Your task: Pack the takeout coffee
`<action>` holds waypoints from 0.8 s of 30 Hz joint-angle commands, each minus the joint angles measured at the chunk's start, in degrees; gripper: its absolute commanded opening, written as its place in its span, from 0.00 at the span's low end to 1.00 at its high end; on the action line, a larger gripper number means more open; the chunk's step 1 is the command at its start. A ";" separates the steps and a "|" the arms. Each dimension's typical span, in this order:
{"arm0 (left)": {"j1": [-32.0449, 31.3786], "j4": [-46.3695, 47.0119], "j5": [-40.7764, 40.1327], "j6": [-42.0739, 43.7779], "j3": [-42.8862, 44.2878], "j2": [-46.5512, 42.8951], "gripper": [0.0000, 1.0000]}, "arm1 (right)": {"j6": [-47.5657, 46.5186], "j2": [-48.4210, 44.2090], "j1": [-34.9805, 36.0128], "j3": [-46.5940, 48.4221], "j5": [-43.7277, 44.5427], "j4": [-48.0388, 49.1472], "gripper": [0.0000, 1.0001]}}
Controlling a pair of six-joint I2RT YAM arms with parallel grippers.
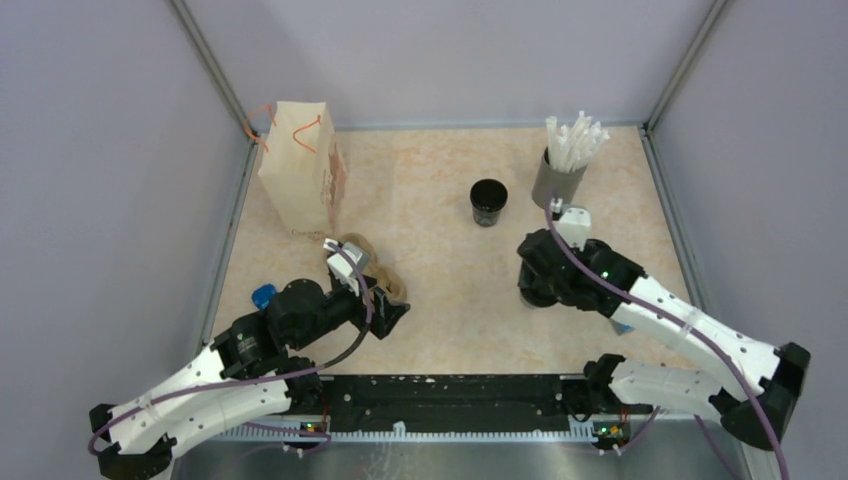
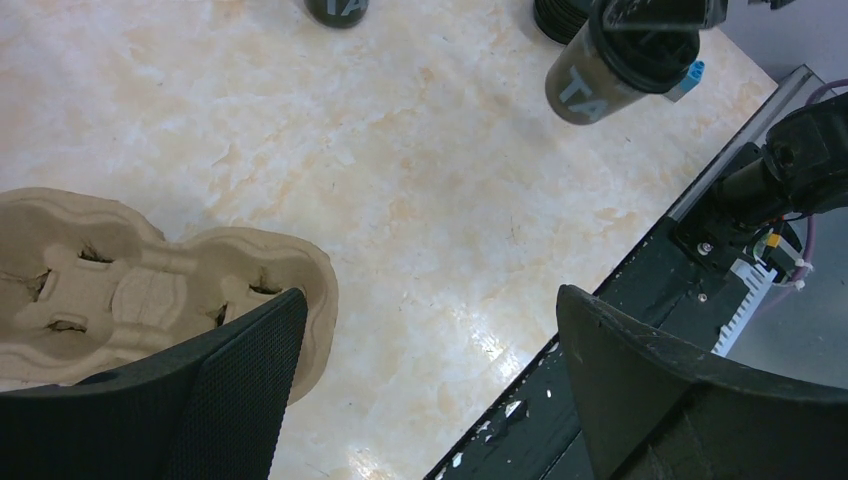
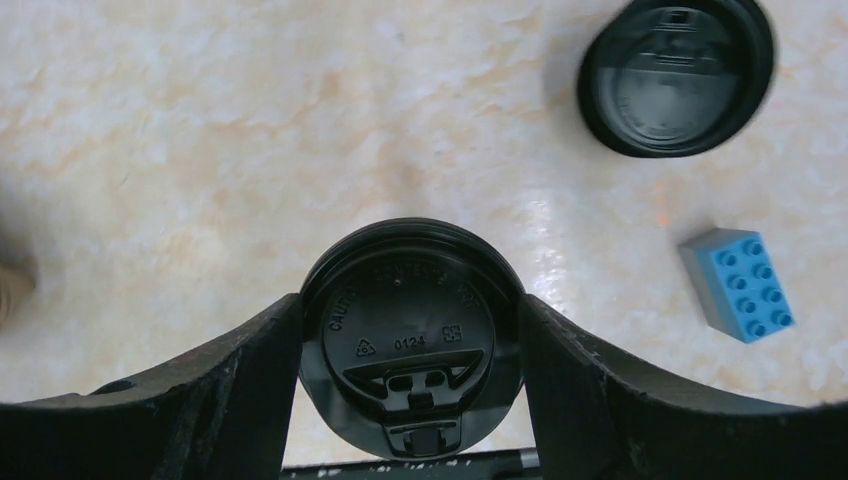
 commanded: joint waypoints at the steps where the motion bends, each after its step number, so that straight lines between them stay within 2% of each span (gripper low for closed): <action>1: -0.04 1.11 -0.15 -0.36 -0.45 -0.21 0.99 | -1.41 -4.94 -11.04 -3.79 -2.63 -3.33 0.71; 3: -0.19 1.16 0.03 -0.44 -0.60 -0.22 0.99 | -1.73 -6.25 -16.15 -6.30 -4.52 -3.18 0.71; 8: -0.46 1.13 -0.12 -0.70 -0.73 -0.26 0.99 | 1.32 -4.93 -20.95 -4.31 -1.98 -7.56 0.70; 12: -0.73 1.05 -0.49 -0.81 -0.78 -0.25 0.99 | -0.36 -5.10 -26.64 -6.38 -5.75 -2.38 0.70; 24: -0.90 0.83 -1.06 -1.05 -0.82 -0.01 0.99 | 4.37 -6.49 -27.85 -10.18 -3.63 -0.70 0.69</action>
